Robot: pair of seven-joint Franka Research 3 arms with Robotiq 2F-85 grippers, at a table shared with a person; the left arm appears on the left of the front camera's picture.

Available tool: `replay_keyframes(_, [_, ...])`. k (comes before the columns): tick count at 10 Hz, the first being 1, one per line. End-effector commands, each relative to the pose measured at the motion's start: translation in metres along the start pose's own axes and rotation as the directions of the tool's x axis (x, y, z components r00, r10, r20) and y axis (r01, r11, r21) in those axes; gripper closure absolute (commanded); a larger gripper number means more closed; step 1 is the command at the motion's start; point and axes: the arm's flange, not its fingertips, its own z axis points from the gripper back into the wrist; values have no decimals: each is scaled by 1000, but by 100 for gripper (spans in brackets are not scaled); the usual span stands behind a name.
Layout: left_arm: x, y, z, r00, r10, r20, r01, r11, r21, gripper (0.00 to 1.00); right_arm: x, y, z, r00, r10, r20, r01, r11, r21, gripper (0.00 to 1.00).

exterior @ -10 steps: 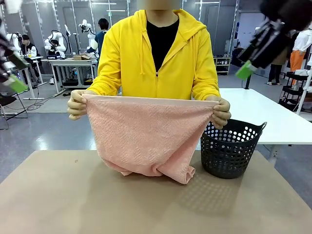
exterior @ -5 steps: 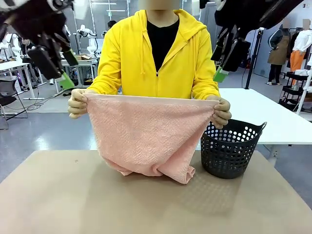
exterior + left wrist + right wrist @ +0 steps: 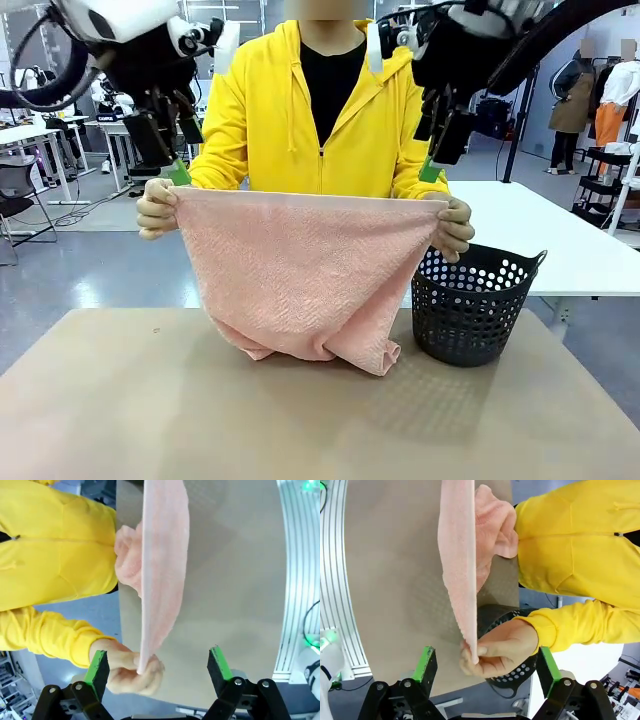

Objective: Fold the towel.
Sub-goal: Grab the top end of the 100 cm Hotel Towel extended by the human.

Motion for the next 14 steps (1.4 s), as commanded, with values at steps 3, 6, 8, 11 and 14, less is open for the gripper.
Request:
replay_keyframes(3, [-3,24,-40,1000,12,5,-11,995,-99,0,0,-23,-37,999,1,33,-3,998,60,0])
replay_keyframes(6, [-8,24,-74,999,33,15,-30,988,-150,0,7,-21,-79,999,-6,38,0,989,147,0])
replay_keyframes(8, [-13,25,-89,998,54,13,-51,984,-169,0,12,-17,-104,999,20,43,-28,980,195,0])
replay_keyframes(11, [-22,25,-99,997,81,-10,-82,976,-203,64,9,-21,-119,998,37,56,-49,973,227,21])
replay_keyframes(14, [-25,23,-101,998,69,-7,-69,976,-209,100,6,-23,-120,999,31,8,-32,974,223,100])
